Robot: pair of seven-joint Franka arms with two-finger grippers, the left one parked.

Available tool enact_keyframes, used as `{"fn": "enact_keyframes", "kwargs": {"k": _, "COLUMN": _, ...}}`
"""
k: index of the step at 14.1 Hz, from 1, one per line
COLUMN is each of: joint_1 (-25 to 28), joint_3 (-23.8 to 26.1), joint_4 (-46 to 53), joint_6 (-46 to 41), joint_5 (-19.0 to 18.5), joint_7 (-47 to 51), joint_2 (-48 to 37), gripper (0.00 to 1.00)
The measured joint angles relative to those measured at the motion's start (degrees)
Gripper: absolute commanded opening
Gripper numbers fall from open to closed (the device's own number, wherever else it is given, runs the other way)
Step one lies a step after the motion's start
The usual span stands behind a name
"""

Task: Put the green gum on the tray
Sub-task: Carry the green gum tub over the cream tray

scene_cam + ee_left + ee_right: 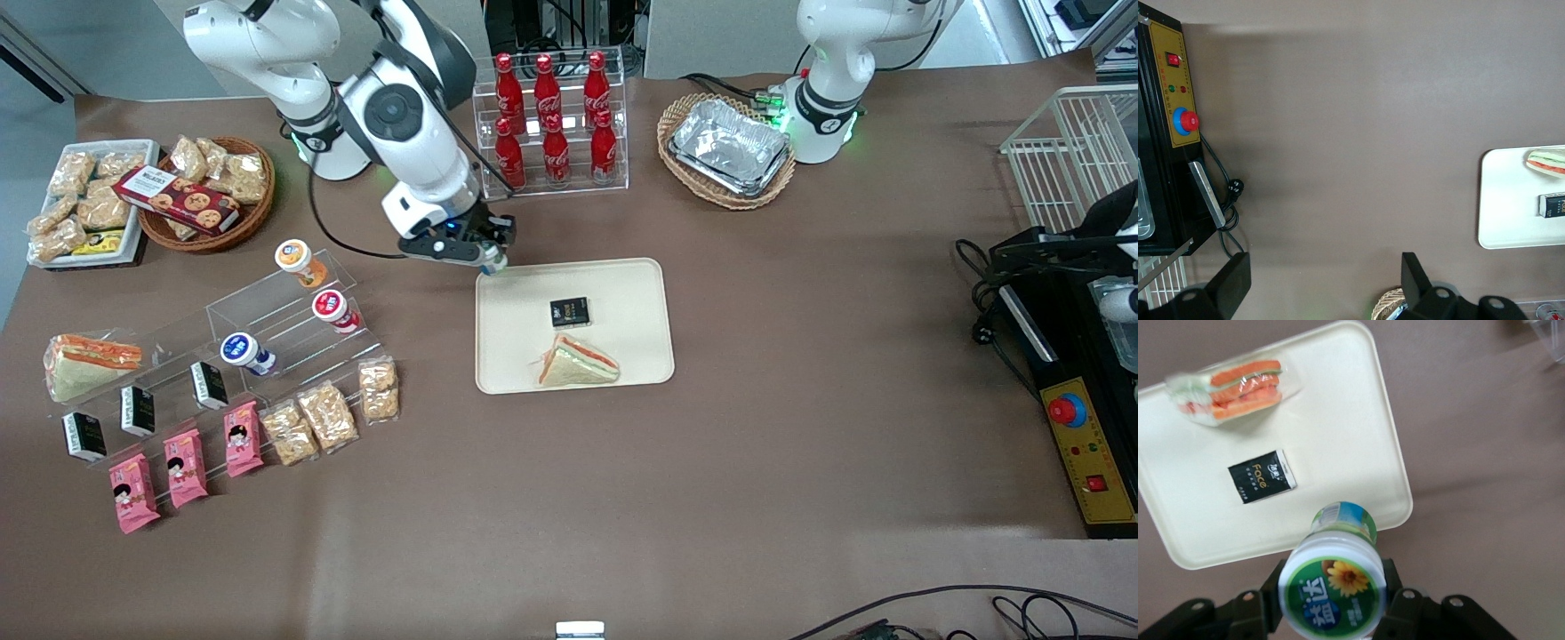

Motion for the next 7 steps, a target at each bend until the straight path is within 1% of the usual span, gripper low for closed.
{"fn": "enact_keyframes", "kwargs": {"k": 1, "joint_1": 0.8, "joint_3": 0.2, "joint_4": -0.9, "joint_6": 2.0, "joint_5": -2.0, "joint_7": 1.6, "joint_2": 1.8, "gripper": 0.09}}
{"fn": "enact_keyframes", "kwargs": {"k": 4, "joint_1": 1.6, "joint_3": 0.1, "joint_4": -1.8, "joint_6": 6.6, "joint_5": -11.9, "joint_7": 8.3, "joint_2": 8.6, "gripper": 0.09}}
{"fn": "enact_keyframes", "kwargs": {"k": 7, "joint_1": 1.5, "joint_3": -0.2, "joint_4": -1.8, "joint_6": 12.5, "joint_5": -20.6, "joint_7": 15.4, "joint_2": 15.6, "gripper": 0.1}}
